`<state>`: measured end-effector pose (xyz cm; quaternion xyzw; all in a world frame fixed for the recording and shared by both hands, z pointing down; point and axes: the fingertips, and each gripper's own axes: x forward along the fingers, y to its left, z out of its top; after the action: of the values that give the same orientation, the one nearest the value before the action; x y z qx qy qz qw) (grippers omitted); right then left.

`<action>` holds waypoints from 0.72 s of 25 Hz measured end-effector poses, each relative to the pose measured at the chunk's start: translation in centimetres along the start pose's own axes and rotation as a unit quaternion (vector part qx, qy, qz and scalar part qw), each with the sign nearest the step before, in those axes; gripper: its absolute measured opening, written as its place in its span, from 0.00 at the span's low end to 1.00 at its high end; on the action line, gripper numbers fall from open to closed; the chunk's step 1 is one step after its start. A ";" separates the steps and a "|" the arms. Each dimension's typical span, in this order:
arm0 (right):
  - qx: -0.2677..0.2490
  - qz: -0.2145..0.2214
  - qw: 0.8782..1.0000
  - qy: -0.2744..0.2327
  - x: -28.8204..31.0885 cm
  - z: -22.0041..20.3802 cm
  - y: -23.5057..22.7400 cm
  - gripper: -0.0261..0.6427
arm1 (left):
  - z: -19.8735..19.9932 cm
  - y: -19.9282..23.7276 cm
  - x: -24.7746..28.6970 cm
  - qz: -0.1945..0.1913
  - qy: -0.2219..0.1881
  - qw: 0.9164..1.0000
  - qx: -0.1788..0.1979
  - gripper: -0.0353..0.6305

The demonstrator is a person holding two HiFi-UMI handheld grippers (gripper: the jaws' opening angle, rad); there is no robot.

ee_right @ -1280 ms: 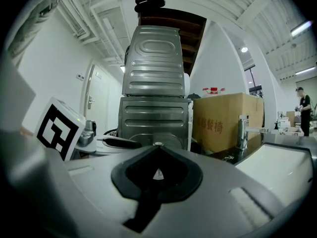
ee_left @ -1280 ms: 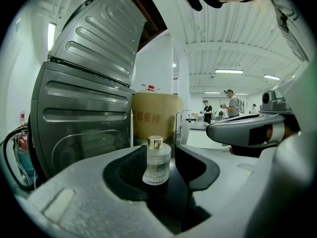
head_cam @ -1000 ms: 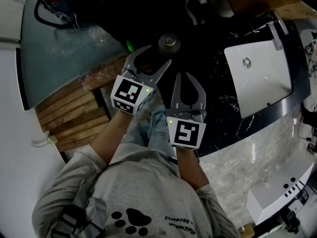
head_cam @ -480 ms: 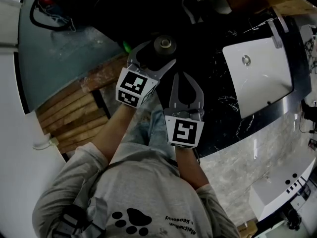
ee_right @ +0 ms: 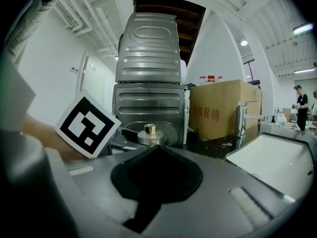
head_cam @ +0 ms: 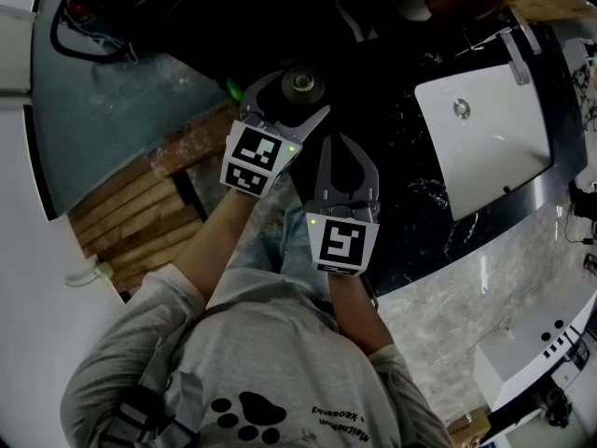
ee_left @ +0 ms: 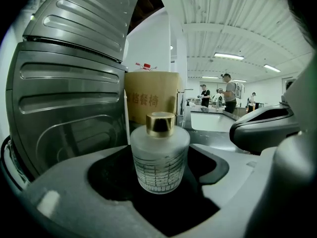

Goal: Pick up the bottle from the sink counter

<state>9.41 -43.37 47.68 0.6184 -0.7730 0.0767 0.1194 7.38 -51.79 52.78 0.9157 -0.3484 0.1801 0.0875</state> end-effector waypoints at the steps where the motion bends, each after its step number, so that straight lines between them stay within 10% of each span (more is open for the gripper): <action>1: -0.001 0.001 1.000 0.002 0.0 -0.1 0.0 0.04 | 0.0 0.0 0.0 0.002 0.002 1.000 0.004 0.57; 18: -0.008 0.007 1.000 0.011 0.1 -1.3 -0.1 0.04 | 0.0 0.0 1.0 -0.006 0.016 0.998 0.054 0.57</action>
<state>9.57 -43.16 48.96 0.6112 -0.7763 0.0786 0.1324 8.12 -52.39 53.16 0.9181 -0.3312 0.2131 0.0444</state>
